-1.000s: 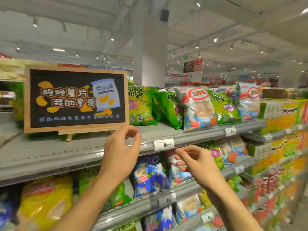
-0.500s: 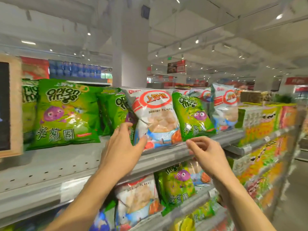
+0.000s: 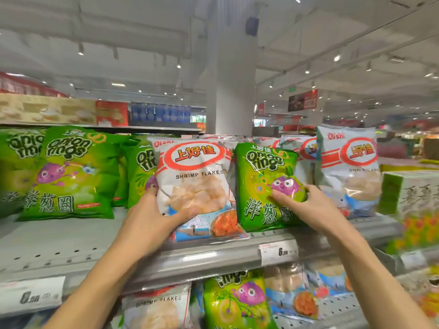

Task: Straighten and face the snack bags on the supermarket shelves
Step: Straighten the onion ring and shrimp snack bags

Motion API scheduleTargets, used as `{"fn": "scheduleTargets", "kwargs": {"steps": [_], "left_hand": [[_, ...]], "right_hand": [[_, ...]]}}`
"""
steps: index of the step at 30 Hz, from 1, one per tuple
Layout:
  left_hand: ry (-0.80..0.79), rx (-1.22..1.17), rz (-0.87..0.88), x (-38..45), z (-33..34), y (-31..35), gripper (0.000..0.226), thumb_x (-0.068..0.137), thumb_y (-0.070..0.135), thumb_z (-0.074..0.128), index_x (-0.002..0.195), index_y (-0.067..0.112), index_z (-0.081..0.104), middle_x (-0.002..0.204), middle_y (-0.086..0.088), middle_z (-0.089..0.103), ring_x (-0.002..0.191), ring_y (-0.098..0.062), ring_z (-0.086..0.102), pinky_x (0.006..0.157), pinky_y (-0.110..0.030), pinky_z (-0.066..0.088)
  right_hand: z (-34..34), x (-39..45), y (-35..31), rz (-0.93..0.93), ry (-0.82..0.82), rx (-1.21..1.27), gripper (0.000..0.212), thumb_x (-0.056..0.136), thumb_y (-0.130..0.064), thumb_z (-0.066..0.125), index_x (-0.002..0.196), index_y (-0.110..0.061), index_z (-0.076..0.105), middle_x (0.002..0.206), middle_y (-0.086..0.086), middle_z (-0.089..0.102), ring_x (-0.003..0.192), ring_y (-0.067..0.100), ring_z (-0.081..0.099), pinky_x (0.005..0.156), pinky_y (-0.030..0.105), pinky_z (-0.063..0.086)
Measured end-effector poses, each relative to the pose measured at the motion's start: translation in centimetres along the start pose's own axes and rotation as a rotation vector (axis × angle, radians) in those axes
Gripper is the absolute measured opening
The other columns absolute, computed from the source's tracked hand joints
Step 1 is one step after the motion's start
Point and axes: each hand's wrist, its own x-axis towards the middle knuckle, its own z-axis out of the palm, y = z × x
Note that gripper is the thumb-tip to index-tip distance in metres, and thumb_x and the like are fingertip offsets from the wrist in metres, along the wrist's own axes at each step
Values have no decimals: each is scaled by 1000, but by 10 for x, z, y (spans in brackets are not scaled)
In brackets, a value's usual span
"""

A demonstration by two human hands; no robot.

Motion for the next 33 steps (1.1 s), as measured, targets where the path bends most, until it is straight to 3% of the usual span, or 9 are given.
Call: {"fn": "scheduleTargets", "kwargs": {"steps": [3, 6, 12, 16, 18, 20, 23, 29, 33], "left_hand": [[42, -92, 12, 1, 4, -1, 30, 70, 27, 88, 93, 27, 69, 79, 28, 72, 73, 11, 67, 58, -7, 46], [106, -135, 0, -1, 3, 1, 26, 70, 18, 87, 91, 21, 71, 76, 26, 72, 65, 11, 66, 52, -2, 42], [299, -194, -59, -6, -10, 15, 37, 71, 29, 86, 104, 18, 71, 73, 14, 74, 54, 6, 63, 52, -15, 47], [402, -182, -61, -5, -3, 29, 39, 74, 31, 85, 107, 18, 69, 88, 8, 74, 57, 3, 63, 50, -14, 47], [393, -172, -42, -2, 11, 37, 38, 74, 30, 85, 106, 17, 69, 87, 6, 74, 57, 3, 63, 50, -16, 51], [334, -147, -43, 2, 32, 46, 39, 74, 35, 85, 106, 18, 69, 91, 3, 75, 70, -6, 69, 65, -28, 59], [219, -110, -34, 11, 70, 62, 47, 73, 41, 85, 111, 19, 66, 101, 2, 74, 91, -18, 70, 84, -45, 58], [116, 89, 14, 16, 137, 82, 66, 71, 55, 81, 119, 15, 58, 117, -7, 69, 107, -30, 64, 87, -42, 52], [13, 71, 31, 19, 160, 83, 59, 75, 56, 77, 119, 18, 63, 111, -5, 72, 107, -26, 65, 81, -34, 50]], "right_hand": [[0, 18, 8, -99, -148, 80, 80, 53, -78, 80, 117, -31, 71, 109, -11, 76, 106, 12, 70, 103, 41, 52], [5, 27, 12, -185, -162, 140, 55, 62, -63, 86, 106, -30, 77, 98, -11, 78, 101, 13, 72, 99, 42, 54], [6, 17, 4, -226, 86, 164, 83, 56, -71, 84, 119, -24, 56, 113, 3, 71, 107, 29, 66, 92, 46, 53], [-22, 6, 3, -307, 246, 182, 77, 57, -77, 78, 112, -33, 46, 109, 0, 71, 102, 32, 65, 77, 43, 52], [-40, -1, 11, -332, 263, 188, 80, 56, -79, 76, 116, -35, 46, 110, -3, 71, 104, 31, 66, 81, 46, 53], [-57, -9, 22, -338, 289, 193, 84, 54, -81, 73, 121, -36, 48, 111, -7, 70, 106, 29, 66, 84, 46, 53], [-78, -16, 40, -299, 329, 170, 85, 53, -80, 72, 120, -30, 53, 111, -2, 70, 105, 30, 66, 82, 43, 51], [-101, -22, 60, -229, 318, 219, 91, 51, -73, 75, 125, -22, 57, 115, -1, 70, 110, 27, 65, 92, 43, 51], [-98, -27, 61, -231, 295, 217, 96, 52, -74, 76, 130, -23, 55, 118, -2, 69, 112, 26, 64, 98, 47, 51]]}}
